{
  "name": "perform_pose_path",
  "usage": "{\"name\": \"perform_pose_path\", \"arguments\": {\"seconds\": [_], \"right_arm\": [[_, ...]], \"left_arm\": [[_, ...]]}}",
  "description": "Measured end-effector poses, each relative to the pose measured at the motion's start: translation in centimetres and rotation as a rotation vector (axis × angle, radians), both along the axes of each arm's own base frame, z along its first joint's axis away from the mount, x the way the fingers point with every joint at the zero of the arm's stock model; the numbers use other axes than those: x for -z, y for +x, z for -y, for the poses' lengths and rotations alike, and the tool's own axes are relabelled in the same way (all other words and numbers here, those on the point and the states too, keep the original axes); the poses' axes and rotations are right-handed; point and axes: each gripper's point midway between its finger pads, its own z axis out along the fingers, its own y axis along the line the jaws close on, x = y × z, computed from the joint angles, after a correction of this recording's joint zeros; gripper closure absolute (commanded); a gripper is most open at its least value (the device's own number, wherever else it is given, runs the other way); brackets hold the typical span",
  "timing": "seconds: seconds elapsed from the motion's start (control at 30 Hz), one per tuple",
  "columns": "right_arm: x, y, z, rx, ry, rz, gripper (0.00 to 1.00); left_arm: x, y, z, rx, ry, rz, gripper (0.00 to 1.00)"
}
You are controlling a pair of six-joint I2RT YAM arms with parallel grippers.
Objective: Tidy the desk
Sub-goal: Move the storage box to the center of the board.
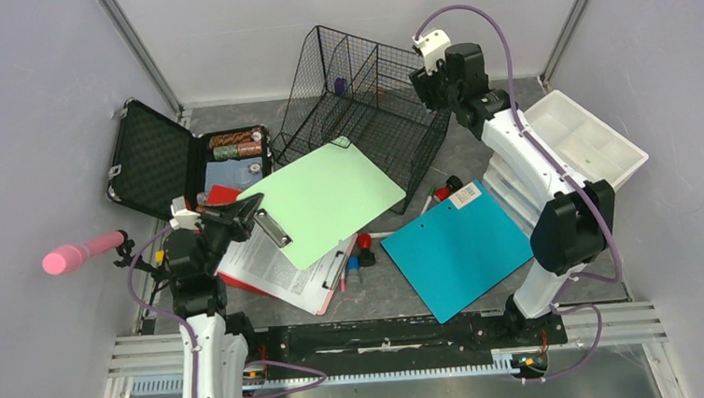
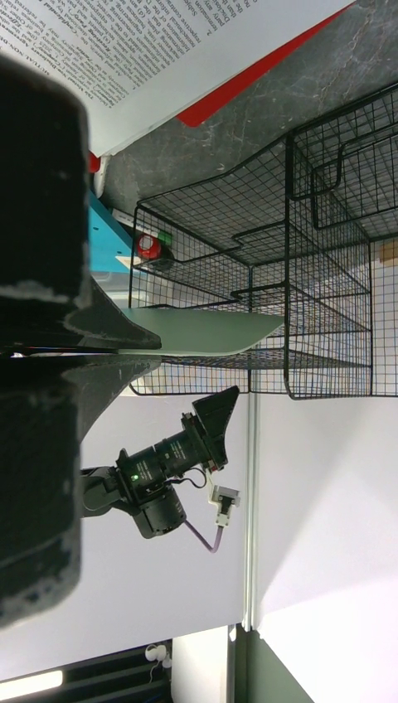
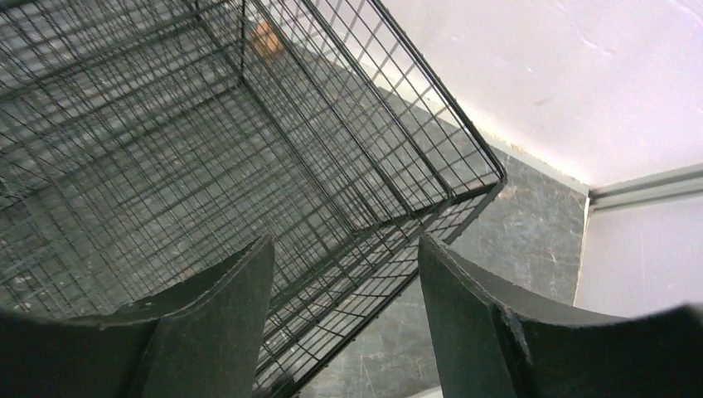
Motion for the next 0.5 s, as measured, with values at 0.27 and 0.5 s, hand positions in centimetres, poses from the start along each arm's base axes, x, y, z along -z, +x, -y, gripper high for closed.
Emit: {"name": "perform_pose_path", "arguments": {"seconds": [0.27,0.5], "right_arm": [[1.2,0.1,1.6,0.032,-0.051,-0.017,0.37],[1.5,-0.7,2.0,0.033,-0.054,-0.016,0.38]], "left_arm": [[-0.1,0.0,0.1,0.004,0.001,0.006,0.98],[-0.4,0.0,0.3,0.010,0.005,0.023,0.98]]}}
